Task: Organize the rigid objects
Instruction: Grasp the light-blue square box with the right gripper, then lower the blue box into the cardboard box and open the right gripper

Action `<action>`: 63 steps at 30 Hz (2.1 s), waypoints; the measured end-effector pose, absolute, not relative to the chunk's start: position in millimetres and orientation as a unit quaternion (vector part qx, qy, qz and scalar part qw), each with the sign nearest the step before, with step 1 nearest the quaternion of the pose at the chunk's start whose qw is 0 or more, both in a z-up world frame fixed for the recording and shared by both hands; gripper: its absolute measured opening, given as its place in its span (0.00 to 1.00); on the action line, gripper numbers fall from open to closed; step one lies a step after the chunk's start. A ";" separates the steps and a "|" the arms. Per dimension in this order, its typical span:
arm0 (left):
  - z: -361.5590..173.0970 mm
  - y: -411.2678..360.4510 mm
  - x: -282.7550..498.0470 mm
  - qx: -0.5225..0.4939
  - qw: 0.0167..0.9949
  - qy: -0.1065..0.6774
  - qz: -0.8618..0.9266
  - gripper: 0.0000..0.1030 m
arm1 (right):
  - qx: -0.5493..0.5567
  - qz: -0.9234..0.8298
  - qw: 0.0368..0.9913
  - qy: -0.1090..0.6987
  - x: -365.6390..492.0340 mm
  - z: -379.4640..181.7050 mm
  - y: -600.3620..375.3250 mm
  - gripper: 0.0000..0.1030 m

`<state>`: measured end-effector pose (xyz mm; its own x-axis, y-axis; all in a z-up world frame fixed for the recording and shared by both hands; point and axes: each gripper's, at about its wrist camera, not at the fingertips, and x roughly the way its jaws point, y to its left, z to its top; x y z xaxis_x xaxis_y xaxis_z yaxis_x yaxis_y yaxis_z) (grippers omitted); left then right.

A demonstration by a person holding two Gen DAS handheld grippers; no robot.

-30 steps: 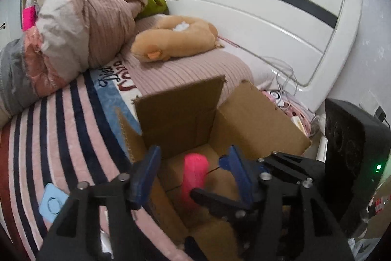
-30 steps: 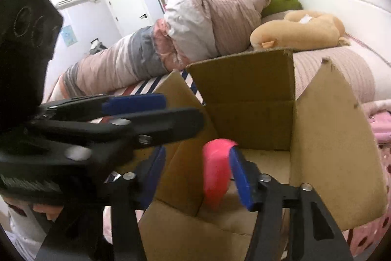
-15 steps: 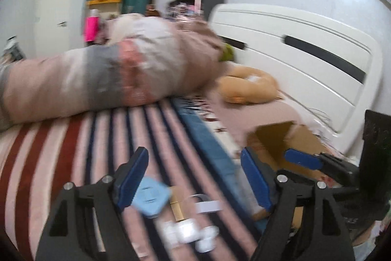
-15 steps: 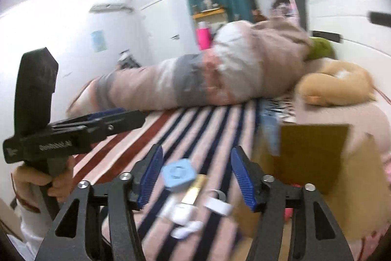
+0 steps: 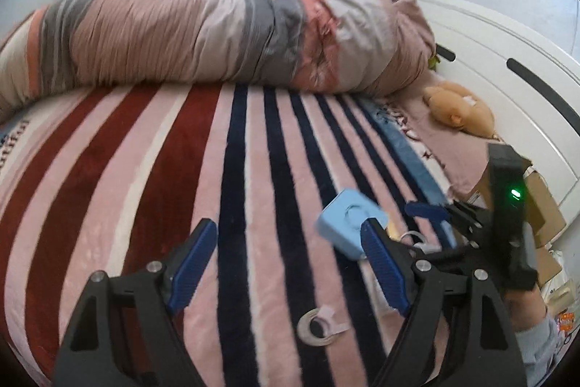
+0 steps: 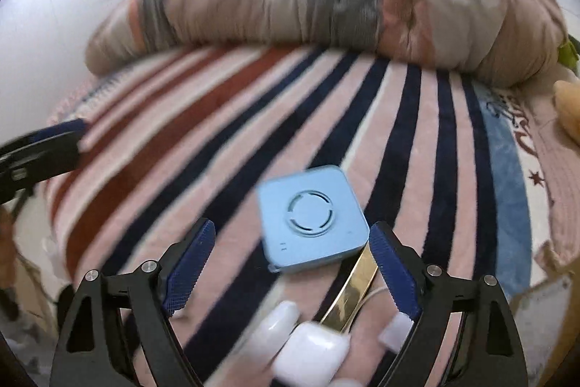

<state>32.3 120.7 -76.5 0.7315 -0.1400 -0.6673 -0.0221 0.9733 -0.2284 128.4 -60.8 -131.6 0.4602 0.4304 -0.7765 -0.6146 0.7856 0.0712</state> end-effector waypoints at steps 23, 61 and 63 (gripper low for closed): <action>-90.5 124.6 41.3 -0.184 0.900 0.366 -0.149 0.77 | -0.145 0.381 0.842 0.353 102.8 -106.4 -36.4 0.77; -6.5 -225.3 84.0 -0.013 0.830 0.377 -0.411 0.34 | 0.003 0.243 0.916 0.321 54.2 -33.8 -346.9 0.76; -13.3 -233.0 86.4 -0.006 0.823 0.387 -0.415 0.35 | -0.008 0.227 0.915 0.333 54.6 -36.3 -348.4 0.76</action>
